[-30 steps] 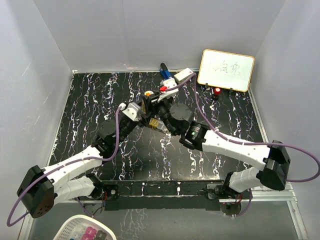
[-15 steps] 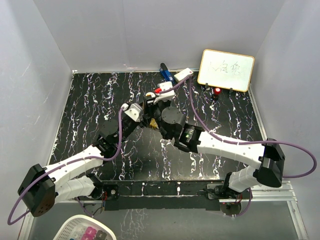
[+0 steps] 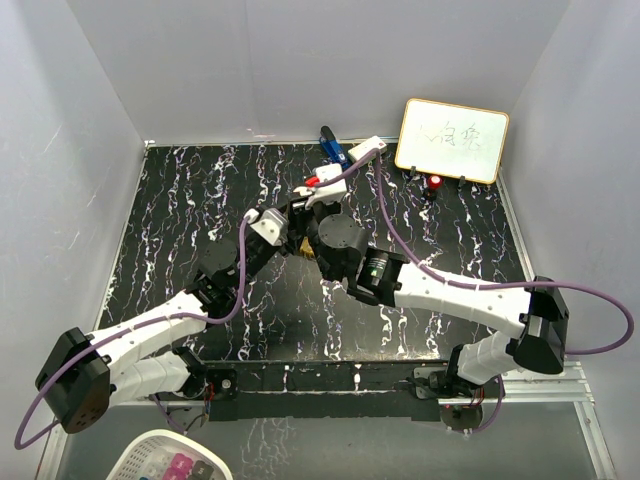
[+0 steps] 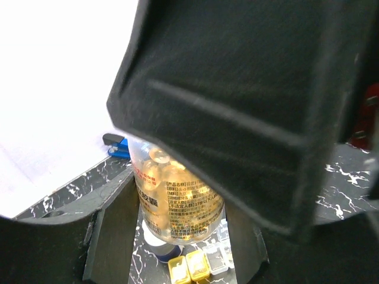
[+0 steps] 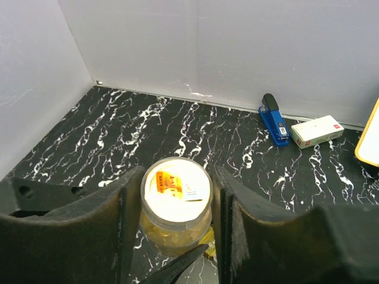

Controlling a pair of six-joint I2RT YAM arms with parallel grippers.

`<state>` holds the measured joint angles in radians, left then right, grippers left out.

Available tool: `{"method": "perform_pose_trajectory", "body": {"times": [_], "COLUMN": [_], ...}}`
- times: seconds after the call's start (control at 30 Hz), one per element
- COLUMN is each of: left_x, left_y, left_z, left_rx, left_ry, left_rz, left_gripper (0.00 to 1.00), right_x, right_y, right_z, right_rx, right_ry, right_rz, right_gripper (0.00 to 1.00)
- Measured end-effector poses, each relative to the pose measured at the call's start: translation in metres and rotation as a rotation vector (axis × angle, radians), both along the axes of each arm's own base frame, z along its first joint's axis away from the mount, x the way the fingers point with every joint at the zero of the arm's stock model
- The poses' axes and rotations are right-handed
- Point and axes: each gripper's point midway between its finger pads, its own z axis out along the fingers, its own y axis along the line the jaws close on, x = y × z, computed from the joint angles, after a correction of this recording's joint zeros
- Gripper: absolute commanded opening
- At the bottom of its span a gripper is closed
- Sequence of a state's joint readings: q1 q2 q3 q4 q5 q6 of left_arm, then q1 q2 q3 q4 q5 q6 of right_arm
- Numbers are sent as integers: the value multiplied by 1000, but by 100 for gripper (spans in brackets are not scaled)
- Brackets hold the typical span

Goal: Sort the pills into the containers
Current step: Screw the lid of the pill bottle onto the pill bottle.

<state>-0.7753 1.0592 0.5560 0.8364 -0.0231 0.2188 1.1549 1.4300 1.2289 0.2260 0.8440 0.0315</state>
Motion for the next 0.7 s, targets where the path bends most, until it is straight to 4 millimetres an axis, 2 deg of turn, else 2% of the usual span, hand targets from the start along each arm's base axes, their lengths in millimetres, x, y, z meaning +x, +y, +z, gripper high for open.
{"method": "perform_pose_trajectory", "body": {"times": [0.1, 0.23, 0.43, 0.6, 0.7], "left_x": [-6, -19, -23, -24, -27], "left_y": [-5, -11, -11, -12, -15], "left_z": [4, 15, 19, 21, 21], "left_rx": [1, -12, -25, -23, -12], "left_ry": [-20, -62, -77, -92, -102], "left_rz": [-29, -78, -88, -91, -103], "left_gripper": [0, 0, 0, 0, 0], "right_x": [-1, -2, -11, -23, -31], "right_y": [-1, -3, -3, -7, -15], "right_z": [-3, -9, -3, 4, 12], "right_rx": [-23, -55, -50, -50, -34], "right_ry": [7, 20, 16, 14, 9], "right_rz": [4, 3, 23, 52, 75], "right_gripper": [55, 56, 59, 67, 70]}}
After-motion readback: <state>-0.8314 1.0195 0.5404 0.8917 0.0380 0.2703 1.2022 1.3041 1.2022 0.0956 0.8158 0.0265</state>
